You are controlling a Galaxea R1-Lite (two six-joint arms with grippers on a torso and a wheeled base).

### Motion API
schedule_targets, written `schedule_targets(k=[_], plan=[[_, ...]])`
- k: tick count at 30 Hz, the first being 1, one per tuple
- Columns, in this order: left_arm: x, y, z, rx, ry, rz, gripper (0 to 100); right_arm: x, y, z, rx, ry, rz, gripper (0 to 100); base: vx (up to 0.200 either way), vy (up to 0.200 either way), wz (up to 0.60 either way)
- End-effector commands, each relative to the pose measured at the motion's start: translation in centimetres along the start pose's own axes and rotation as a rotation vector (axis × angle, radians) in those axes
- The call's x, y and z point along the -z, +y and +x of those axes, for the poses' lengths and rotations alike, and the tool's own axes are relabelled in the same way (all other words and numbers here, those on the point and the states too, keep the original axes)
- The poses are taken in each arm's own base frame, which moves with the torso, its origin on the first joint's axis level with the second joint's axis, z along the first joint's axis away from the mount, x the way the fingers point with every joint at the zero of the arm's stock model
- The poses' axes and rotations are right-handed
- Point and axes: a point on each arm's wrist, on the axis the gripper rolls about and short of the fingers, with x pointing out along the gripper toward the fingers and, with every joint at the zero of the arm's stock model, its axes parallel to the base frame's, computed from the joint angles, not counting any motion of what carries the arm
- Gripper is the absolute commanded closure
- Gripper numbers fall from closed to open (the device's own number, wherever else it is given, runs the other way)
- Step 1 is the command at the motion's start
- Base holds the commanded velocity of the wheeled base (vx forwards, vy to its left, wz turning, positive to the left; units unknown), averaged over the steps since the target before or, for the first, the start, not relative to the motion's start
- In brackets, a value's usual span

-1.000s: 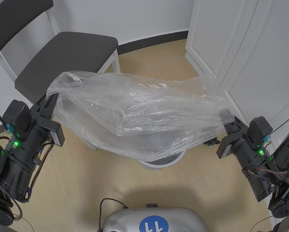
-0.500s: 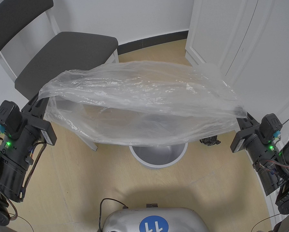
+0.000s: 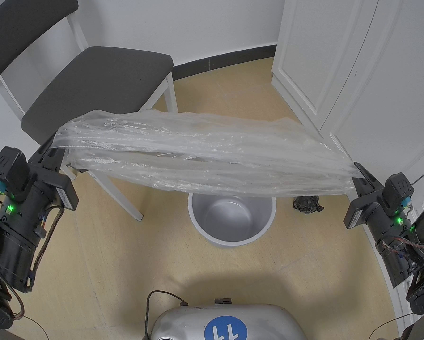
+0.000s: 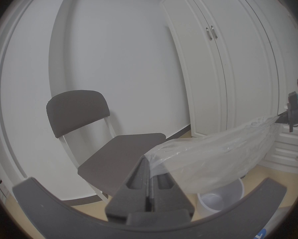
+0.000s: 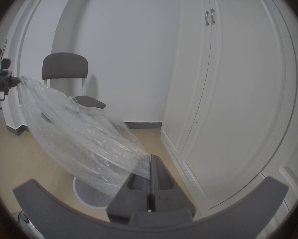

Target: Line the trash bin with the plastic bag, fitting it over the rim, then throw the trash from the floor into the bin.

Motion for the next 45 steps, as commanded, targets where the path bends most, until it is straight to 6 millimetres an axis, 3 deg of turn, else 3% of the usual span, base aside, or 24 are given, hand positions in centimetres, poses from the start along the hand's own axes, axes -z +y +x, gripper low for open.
schedule_targets(k=[1,31,40,45], plan=[[0.1,0.3,0.1,-0.017,0.004,0.005,100,0.1,-0.3,-0.3,0.004,-0.003,-0.007,100,0.0,0.0,0.0],[0.4,0.5,0.2,-0.029,0.016,0.015,100,1.5,-1.2,-1.1,0.007,0.049,-0.096,100,0.0,0.0,0.0],[0.9,-0.1,0.4,-0.007,0.031,0.024,100,1.6,-1.0,-1.2,-0.022,0.048,-0.1,100,0.0,0.0,0.0],[1.5,-1.6,-0.1,0.069,0.055,0.031,100,2.0,-0.8,-1.5,-0.059,0.055,-0.11,100,0.0,0.0,0.0]])
